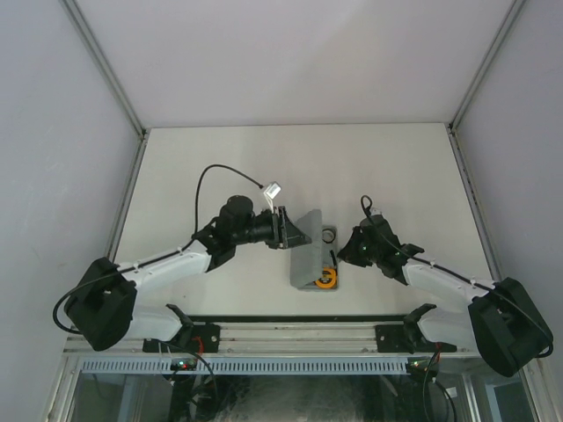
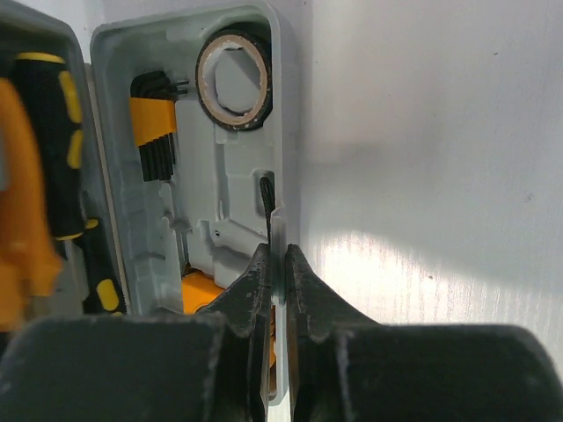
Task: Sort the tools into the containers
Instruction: Close the storage box at the center of the board.
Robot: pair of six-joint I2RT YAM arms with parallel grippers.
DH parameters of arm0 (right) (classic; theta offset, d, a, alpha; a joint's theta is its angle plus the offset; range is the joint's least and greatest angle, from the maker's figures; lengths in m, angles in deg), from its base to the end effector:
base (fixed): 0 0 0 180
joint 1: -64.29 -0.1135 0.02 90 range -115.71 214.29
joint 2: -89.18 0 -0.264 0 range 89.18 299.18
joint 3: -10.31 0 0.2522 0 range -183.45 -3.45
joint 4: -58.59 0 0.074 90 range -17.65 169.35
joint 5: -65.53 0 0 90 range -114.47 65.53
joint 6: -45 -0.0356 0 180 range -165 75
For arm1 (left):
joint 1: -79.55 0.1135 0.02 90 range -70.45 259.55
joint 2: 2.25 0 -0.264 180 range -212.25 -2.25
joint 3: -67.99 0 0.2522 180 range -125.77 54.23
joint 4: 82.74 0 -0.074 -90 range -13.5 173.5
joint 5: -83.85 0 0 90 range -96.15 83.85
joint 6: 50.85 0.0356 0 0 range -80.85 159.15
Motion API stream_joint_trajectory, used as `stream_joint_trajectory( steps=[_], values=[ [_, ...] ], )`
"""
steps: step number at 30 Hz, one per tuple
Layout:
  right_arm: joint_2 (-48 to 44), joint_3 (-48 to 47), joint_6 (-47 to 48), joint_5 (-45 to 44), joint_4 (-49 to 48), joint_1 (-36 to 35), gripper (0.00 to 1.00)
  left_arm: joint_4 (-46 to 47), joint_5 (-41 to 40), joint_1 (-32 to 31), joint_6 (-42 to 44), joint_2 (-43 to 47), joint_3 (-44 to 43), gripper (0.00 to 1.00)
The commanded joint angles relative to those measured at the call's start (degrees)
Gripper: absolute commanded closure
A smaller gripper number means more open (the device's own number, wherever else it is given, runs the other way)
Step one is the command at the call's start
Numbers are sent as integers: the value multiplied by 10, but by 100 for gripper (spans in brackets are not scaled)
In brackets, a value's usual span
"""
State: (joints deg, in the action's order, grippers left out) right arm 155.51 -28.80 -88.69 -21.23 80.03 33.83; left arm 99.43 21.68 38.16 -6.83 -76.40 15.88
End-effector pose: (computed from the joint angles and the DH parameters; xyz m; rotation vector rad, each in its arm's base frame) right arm 0.1805 0.1085 0.1577 0.2642 2.5124 0.6315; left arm 0.1997 -0.1982 0.2370 0.2867 2.1572 -1.4235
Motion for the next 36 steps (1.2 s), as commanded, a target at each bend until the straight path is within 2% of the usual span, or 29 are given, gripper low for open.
stream_joint_trajectory(
  steps=[1,9,14,19,23,30,36],
  values=[
    [-10,-5,27,-18,43,4,100,23,15,-12,-3,-18,-44,53],
    [-34,-5,28,-19,57,17,96,18,16,-23,2,-48,-69,53],
    [-60,-5,25,-42,87,22,91,-65,-25,-26,48,-62,-100,53],
    [-97,-5,22,-58,112,23,79,-158,-93,-43,99,-92,-145,54],
    [-128,-5,15,-70,125,24,73,-214,-137,-69,125,-128,-184,54],
    [-170,-4,3,-105,168,25,75,-267,-188,-112,152,-173,-246,51],
    [-185,16,-10,-98,160,31,79,-309,-219,-144,172,-213,-300,51]
  ],
)
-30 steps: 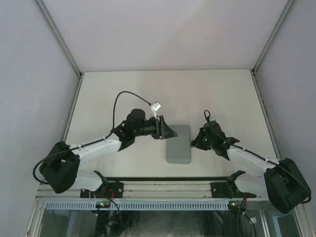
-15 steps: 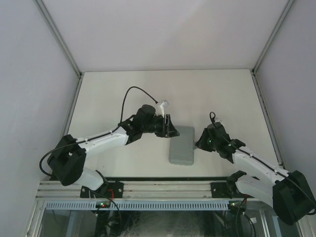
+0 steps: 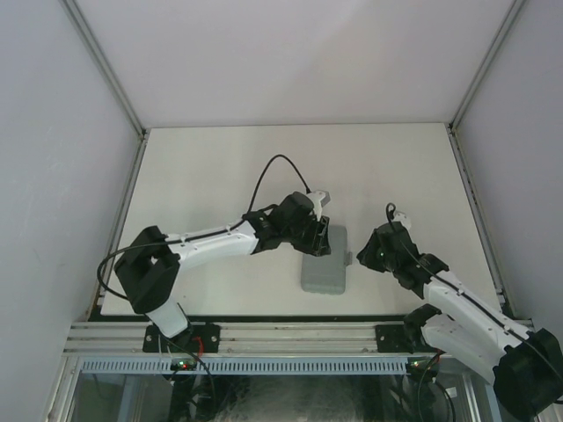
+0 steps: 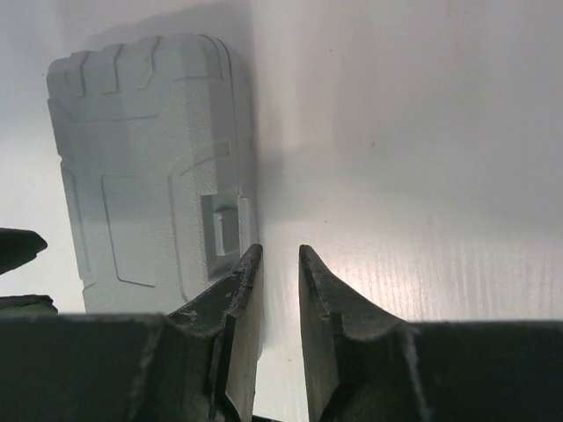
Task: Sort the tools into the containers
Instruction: Close the storage box at the center of the board.
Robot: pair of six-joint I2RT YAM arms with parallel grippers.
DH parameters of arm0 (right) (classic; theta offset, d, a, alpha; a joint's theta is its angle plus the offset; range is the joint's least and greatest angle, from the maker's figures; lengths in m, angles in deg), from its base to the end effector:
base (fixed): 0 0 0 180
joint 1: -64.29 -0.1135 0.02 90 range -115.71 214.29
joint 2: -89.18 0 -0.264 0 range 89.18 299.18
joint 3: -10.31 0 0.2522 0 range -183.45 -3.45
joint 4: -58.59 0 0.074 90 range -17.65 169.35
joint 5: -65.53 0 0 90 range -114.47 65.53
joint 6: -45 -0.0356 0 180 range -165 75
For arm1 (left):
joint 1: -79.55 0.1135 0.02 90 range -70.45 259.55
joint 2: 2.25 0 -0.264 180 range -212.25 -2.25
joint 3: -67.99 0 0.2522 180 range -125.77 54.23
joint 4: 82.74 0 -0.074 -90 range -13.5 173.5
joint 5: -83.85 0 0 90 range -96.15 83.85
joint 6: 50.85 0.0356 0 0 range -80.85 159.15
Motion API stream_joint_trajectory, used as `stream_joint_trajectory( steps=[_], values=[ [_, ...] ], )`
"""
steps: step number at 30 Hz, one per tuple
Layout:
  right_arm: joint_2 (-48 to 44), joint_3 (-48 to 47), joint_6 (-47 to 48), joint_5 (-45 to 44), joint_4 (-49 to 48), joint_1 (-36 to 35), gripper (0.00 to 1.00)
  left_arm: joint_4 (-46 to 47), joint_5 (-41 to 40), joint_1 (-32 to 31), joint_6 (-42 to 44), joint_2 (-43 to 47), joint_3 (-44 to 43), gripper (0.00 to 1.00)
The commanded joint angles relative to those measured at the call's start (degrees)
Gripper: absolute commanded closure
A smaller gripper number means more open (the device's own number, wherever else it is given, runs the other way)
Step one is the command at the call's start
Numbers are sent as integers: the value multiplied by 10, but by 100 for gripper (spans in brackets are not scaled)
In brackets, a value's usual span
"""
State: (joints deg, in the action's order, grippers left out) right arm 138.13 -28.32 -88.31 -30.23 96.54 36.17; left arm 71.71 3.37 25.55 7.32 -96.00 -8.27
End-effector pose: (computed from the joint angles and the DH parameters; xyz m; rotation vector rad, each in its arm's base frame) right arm 0.1495 0.0758 0.1858 0.3715 2.4296 0.4464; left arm 0.2054 -0.2927 0.2267 0.5701 2.4388 -0.8930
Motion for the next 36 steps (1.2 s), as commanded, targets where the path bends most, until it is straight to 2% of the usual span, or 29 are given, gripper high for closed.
stream_joint_trajectory(
  steps=[1,6,12,24,36],
  values=[
    [-12,16,-16,-3,-9,10,79,-39,-40,-21,34,-24,-68,52],
    [-12,38,-25,31,-37,35,79,-83,-70,-38,49,-59,-109,55],
    [0,67,-23,89,-81,74,79,-92,-98,-40,49,-74,-92,57],
    [40,83,-1,206,-182,126,77,-78,-88,-40,34,-97,-64,59],
    [74,78,7,276,-228,129,77,-70,-79,-40,34,-101,-57,60]
  ],
)
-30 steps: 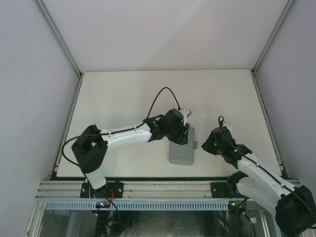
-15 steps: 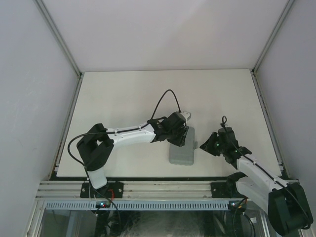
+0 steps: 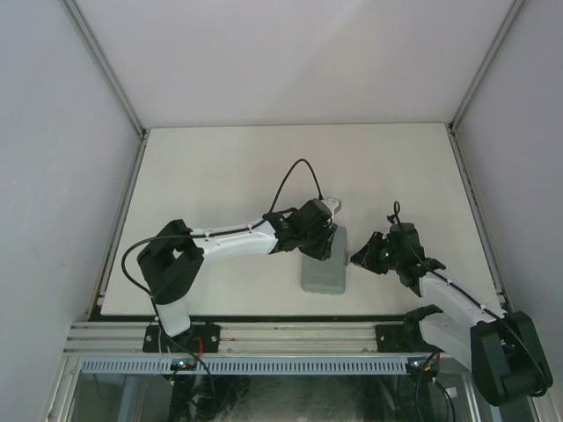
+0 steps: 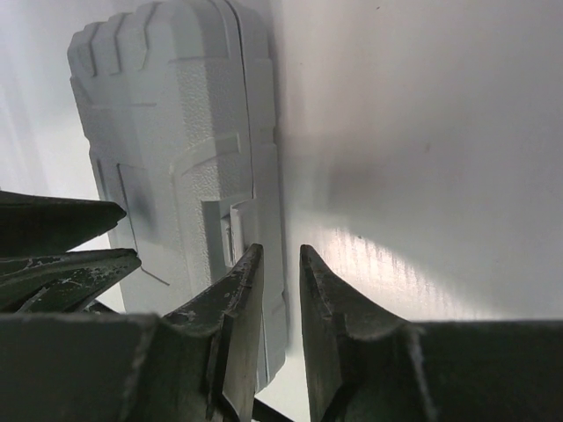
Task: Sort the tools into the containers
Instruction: Close the storage box at the center of the board.
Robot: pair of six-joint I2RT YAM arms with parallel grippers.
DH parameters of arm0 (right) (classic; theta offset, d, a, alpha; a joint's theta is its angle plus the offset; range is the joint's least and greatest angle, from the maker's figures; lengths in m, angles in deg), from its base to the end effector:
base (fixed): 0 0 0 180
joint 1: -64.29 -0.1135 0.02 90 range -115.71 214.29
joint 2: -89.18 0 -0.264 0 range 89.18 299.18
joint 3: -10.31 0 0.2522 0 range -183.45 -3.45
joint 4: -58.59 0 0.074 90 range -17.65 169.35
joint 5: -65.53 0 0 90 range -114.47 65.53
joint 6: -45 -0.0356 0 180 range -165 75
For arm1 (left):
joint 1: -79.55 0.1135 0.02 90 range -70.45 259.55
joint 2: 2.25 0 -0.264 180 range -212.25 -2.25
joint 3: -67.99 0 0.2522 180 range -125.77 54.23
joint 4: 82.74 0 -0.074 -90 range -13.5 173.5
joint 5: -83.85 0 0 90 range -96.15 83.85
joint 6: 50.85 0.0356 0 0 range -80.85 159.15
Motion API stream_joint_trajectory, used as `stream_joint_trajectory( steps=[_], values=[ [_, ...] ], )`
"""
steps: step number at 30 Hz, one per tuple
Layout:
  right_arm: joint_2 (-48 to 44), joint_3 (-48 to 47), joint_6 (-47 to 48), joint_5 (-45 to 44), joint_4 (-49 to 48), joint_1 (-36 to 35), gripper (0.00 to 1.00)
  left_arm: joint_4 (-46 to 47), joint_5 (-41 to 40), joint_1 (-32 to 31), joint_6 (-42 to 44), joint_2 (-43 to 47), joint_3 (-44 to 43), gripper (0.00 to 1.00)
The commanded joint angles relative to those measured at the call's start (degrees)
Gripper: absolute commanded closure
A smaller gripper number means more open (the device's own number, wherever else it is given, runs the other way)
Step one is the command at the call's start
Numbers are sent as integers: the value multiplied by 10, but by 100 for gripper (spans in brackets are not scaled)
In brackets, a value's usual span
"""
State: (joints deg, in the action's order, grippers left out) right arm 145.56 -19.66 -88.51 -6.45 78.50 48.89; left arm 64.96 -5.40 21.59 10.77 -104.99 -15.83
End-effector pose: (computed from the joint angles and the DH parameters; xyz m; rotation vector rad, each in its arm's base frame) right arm 0.1650 0.0569 0.1432 0.4527 2.4619 0.8372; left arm 0.2041 -0.3270 0.2038 0.6655 2.4972 -0.6347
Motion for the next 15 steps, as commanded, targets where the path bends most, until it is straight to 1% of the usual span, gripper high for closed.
stream_joint_trajectory(
  steps=[1,8,11,15],
  values=[
    [-2,-8,9,43,-50,2,77,-1,9,-1,-1,-11,20,59],
    [-10,-11,14,66,-48,1,76,0,6,0,2,10,19,60],
    [-24,-15,18,48,-26,1,75,0,-6,2,6,41,22,60],
    [-53,-25,17,-3,20,0,72,19,-10,14,2,102,45,58]
  ],
)
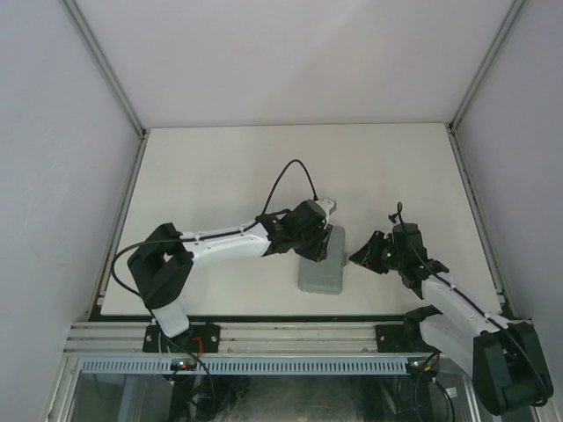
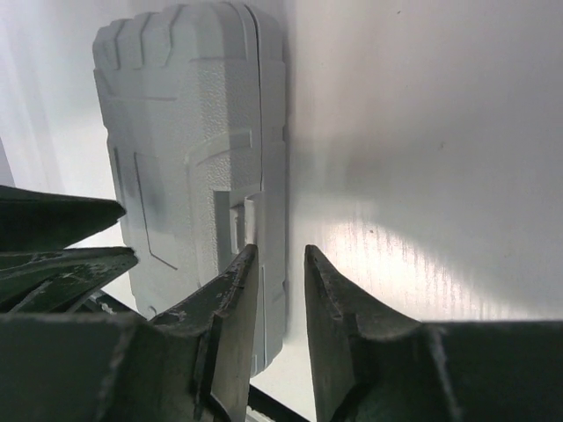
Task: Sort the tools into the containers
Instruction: Close the storage box at the center of the board.
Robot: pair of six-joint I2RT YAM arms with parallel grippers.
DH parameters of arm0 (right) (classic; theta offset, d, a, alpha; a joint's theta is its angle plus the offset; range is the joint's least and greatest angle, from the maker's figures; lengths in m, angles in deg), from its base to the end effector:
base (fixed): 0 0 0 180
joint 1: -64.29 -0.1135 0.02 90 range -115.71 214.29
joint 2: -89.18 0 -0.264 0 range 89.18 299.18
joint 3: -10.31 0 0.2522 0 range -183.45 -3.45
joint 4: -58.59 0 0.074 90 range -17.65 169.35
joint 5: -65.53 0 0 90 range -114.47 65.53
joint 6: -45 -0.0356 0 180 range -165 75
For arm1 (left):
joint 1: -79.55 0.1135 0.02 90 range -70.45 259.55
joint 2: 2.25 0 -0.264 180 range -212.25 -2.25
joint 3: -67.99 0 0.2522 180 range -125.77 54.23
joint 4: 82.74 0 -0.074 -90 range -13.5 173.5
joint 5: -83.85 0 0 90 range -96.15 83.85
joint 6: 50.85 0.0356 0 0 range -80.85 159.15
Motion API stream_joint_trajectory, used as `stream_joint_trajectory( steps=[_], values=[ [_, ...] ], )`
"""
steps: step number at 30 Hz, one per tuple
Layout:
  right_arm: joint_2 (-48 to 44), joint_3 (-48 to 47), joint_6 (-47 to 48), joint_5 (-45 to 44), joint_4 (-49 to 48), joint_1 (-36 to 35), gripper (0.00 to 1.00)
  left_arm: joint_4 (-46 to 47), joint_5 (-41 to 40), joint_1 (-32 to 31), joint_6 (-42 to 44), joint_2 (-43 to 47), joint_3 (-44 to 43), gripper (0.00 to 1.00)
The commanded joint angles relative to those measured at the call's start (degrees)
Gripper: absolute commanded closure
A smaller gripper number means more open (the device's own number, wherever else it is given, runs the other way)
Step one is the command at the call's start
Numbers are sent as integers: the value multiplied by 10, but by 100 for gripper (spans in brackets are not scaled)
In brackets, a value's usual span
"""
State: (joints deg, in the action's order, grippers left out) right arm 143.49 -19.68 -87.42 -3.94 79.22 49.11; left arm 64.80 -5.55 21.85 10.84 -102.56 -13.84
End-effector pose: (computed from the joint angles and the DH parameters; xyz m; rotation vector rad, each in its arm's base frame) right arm 0.1625 0.0570 0.1482 0.4019 2.4476 0.8867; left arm 0.2003 -0.3176 0.2082 0.6586 2.4923 -0.6335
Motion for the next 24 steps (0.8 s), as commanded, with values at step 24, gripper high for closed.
stream_joint_trajectory(
  steps=[24],
  values=[
    [68,-145,-23,-219,120,-167,46,226,98,90,-64,163,280,47]
  ],
)
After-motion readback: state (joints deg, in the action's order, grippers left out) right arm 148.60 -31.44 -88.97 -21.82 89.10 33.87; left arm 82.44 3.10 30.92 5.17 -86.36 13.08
